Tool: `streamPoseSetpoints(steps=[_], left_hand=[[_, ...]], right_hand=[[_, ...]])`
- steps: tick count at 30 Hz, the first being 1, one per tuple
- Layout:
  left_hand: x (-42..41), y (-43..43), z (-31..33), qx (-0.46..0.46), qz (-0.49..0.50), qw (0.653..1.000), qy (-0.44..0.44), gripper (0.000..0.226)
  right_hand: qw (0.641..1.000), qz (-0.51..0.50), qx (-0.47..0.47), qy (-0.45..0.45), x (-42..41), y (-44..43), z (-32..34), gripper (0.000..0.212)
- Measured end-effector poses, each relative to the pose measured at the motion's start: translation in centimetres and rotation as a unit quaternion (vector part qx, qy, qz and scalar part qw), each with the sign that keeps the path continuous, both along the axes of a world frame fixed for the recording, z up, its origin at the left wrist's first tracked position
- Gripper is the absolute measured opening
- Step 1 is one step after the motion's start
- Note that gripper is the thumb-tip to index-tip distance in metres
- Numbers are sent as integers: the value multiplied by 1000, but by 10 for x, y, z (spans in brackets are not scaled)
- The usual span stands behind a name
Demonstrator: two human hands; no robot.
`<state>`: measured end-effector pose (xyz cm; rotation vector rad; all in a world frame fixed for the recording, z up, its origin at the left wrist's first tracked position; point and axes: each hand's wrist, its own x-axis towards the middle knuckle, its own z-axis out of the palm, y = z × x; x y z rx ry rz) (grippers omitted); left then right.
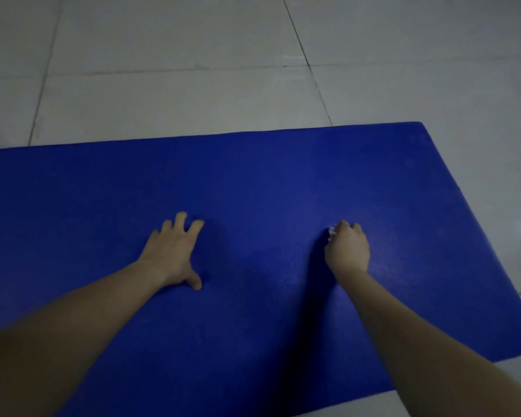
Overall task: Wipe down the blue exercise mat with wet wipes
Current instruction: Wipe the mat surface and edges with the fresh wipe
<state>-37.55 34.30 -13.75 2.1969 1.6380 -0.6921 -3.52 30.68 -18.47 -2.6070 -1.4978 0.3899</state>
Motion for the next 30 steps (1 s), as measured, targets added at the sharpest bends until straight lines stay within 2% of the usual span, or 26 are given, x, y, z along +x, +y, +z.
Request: streamPoseSetpoints(steps=[1, 3, 7, 9, 13, 16, 18, 20, 23, 26, 28, 30], left_hand=[[5, 4, -2, 10, -22, 999, 28, 152], [15, 11, -5, 0, -28, 998, 54, 170], [21, 18, -13, -47, 26, 997, 51, 172], [21, 19, -16, -61, 39, 996, 48, 172], [24, 18, -16, -65, 42, 995, 55, 174], [24, 17, -15, -66, 44, 996, 47, 174], [24, 18, -13, -71, 47, 996, 40, 174], [24, 18, -13, -74, 50, 995, 34, 174], [23, 19, -13, -70, 46, 996, 33, 174], [23, 20, -13, -66, 32, 996, 41, 173], [22, 20, -13, -63, 28, 997, 41, 173], [22, 19, -14, -60, 27, 997, 40, 173]], right_hand=[[1000, 18, 15, 12, -18, 2, -2, 16], [997, 64, 33, 33, -59, 3, -5, 17], [980, 165, 73, 86, -138, -1, -6, 11], [968, 227, 54, 97, -166, -5, -5, 11], [958, 272, 63, 63, -167, 0, -3, 6], [969, 228, 91, 36, -122, 8, -9, 8], [981, 176, 76, 13, -76, 16, -10, 9], [991, 117, 62, -14, -27, 19, -8, 16], [998, 1, 58, -7, 17, 22, -6, 21], [997, -69, 39, 8, 2, 30, -9, 19], [997, -54, 53, 18, -32, 35, -12, 18], [998, 4, 62, 23, -76, 36, -15, 18]])
